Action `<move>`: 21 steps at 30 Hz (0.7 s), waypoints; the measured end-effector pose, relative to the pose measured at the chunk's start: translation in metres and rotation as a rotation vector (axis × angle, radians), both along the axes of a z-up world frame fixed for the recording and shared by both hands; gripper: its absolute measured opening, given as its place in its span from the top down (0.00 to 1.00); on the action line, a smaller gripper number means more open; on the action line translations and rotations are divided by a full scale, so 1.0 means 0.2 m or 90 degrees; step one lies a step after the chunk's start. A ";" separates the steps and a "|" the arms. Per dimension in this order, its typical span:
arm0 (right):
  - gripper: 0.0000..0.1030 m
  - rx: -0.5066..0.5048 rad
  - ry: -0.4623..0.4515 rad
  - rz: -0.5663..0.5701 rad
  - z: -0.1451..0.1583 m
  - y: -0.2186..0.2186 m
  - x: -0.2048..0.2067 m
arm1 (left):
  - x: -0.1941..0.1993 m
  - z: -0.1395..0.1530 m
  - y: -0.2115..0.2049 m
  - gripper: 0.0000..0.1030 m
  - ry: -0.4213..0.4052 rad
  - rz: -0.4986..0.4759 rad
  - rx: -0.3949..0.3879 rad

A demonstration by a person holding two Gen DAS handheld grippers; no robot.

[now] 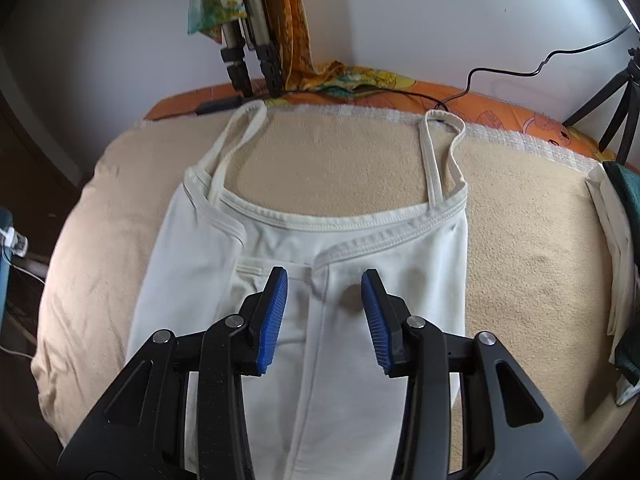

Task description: Fold small clothes

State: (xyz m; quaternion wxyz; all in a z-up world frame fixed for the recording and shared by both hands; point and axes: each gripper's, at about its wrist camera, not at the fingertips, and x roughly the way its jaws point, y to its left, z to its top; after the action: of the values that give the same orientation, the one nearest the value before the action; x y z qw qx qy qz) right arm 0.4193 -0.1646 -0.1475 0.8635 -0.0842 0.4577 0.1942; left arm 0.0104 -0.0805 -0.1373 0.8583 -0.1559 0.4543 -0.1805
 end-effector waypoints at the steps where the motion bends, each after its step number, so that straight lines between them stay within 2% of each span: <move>1: 0.61 -0.010 0.000 0.005 -0.01 0.00 0.00 | 0.01 0.00 -0.01 0.96 0.000 0.000 0.000; 2: 0.64 -0.021 0.000 0.008 -0.02 0.01 0.00 | 0.01 0.00 -0.01 0.96 -0.001 -0.001 0.001; 4: 0.91 -0.053 -0.004 0.007 -0.06 0.03 0.01 | 0.02 0.00 -0.01 0.96 -0.001 -0.003 0.003; 7: 0.96 -0.043 -0.009 0.001 -0.05 0.03 0.02 | 0.01 0.01 0.00 0.97 -0.006 0.003 0.004; 12: 0.96 0.059 -0.001 -0.009 0.03 -0.03 0.03 | 0.00 0.01 0.02 0.97 -0.010 0.017 0.013; 14: 0.96 0.047 -0.002 0.004 0.03 -0.02 0.02 | 0.00 0.00 0.04 0.88 0.003 0.018 0.010; 15: 0.91 0.050 0.007 0.006 0.02 -0.02 0.02 | 0.00 -0.01 0.04 0.79 0.009 0.020 0.011; 16: 0.82 0.054 0.021 0.005 0.01 -0.02 0.02 | 0.00 -0.01 0.05 0.77 0.008 0.022 0.011; 18: 0.73 0.079 0.029 -0.001 0.04 -0.06 -0.02 | -0.02 0.01 0.06 0.73 -0.004 0.021 0.012; 21: 0.72 0.107 0.012 0.003 0.16 -0.15 -0.12 | -0.08 0.06 0.10 0.69 -0.026 0.018 0.009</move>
State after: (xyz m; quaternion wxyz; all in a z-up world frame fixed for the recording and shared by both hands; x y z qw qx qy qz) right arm 0.3959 -0.1949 -0.1164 0.8629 -0.0107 0.4475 0.2346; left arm -0.0048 -0.0610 -0.1244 0.8709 -0.1528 0.4358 -0.1682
